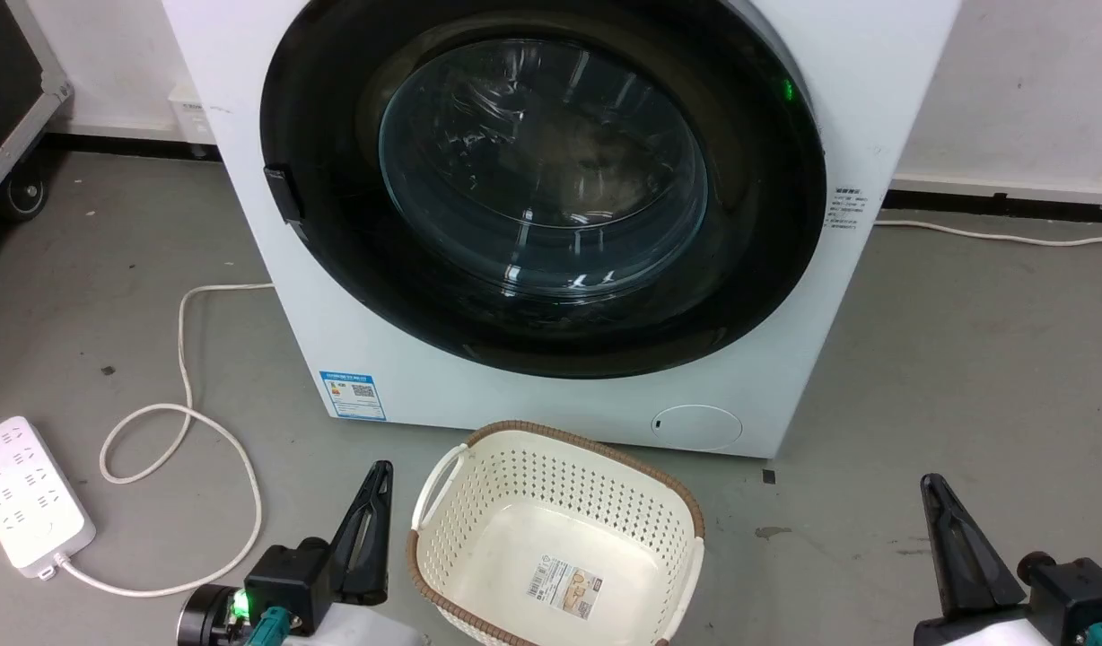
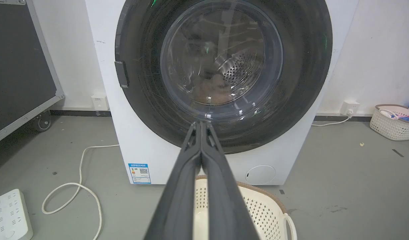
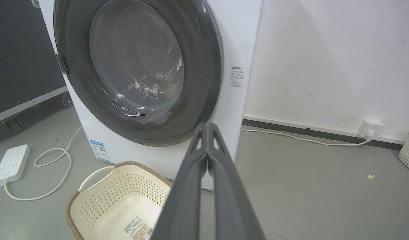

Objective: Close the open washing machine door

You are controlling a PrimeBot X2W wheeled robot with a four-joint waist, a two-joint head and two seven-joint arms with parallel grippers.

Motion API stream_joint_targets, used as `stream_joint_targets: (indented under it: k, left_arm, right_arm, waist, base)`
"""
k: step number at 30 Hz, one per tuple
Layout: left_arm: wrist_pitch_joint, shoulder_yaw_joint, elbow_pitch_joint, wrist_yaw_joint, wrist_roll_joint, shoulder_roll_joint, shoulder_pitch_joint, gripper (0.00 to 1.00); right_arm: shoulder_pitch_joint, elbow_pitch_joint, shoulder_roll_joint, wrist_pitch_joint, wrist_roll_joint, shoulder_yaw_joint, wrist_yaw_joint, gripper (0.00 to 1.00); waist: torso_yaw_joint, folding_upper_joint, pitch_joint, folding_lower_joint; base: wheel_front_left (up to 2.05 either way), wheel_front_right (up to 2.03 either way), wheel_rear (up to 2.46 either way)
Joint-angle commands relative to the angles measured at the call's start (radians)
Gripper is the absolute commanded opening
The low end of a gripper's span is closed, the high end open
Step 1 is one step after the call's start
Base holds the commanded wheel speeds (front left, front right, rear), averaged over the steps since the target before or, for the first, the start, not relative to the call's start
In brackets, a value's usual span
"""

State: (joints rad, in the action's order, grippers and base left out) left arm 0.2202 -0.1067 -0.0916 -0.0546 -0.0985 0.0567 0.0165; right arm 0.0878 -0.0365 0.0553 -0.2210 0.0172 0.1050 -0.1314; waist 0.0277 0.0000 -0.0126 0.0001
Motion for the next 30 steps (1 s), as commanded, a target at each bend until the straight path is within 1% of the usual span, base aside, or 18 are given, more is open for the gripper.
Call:
stream_joint_targets:
  k: [1,30]
  left_arm:
    - [-0.005,0.005,0.005,0.008,0.008,0.000,-0.003,0.00]
    - [-0.064,0.033,0.029,0.021,0.033,-0.002,-0.006,0.00]
  right_arm:
    - [-0.011,0.004,-0.001,0.005,-0.002,-0.004,0.000,0.00]
    - [-0.032,0.013,-0.002,0.064,-0.006,-0.031,0.000,0.00]
  waist:
    - [0.000,0.0000,0.000,0.0000]
    - [-0.008,0.0000,0.004,0.0000]
  base:
    - [0.00,0.00,0.00]
    - [0.00,0.00,0.00]
